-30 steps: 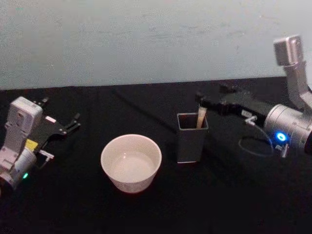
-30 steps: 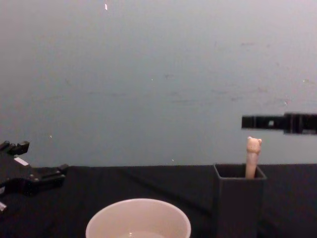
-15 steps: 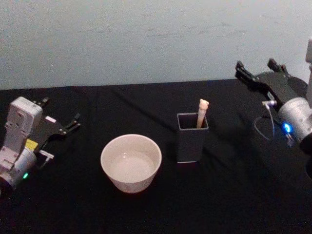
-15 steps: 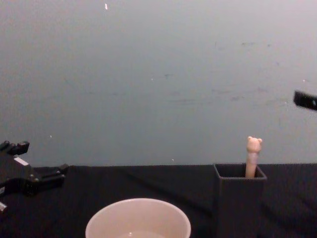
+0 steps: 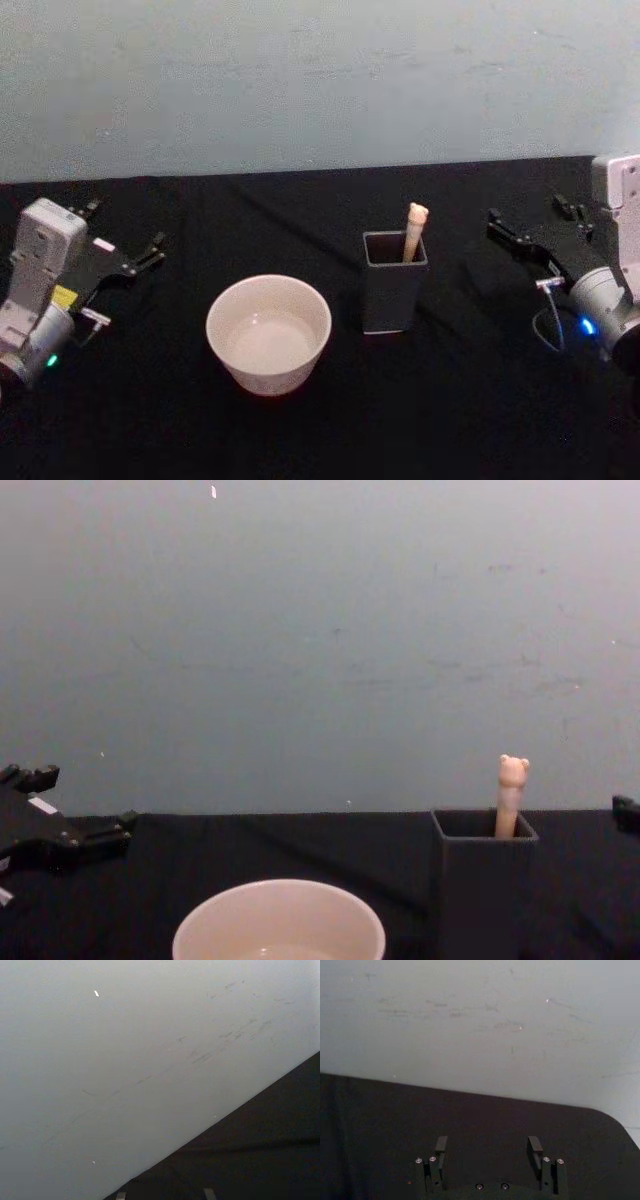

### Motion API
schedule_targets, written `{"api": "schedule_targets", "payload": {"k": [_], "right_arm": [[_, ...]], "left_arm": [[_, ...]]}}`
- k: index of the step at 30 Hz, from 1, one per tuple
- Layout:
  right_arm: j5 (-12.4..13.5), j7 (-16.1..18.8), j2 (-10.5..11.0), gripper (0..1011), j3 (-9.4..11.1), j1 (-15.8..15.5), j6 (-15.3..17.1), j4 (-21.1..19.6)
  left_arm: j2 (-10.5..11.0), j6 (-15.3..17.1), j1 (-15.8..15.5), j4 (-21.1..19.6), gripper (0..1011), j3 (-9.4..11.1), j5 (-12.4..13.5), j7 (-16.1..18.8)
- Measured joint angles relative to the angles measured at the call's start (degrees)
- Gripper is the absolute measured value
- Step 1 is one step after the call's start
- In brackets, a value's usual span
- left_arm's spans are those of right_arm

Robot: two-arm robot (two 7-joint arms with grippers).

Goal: Pick up the stirring spoon with one hand, stir inside the cup, then place it back in its original position.

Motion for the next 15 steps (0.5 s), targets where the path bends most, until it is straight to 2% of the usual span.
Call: {"api": "schedule_targets", "payload": {"k": [15], "right_arm": [[-0.3, 0.2, -0.2, 1002, 0.1, 0.0, 0.6, 0.1]], "left_arm": [[0.0, 0.0, 0.0, 0.0, 1001, 0.0, 0.0, 0.0]]}}
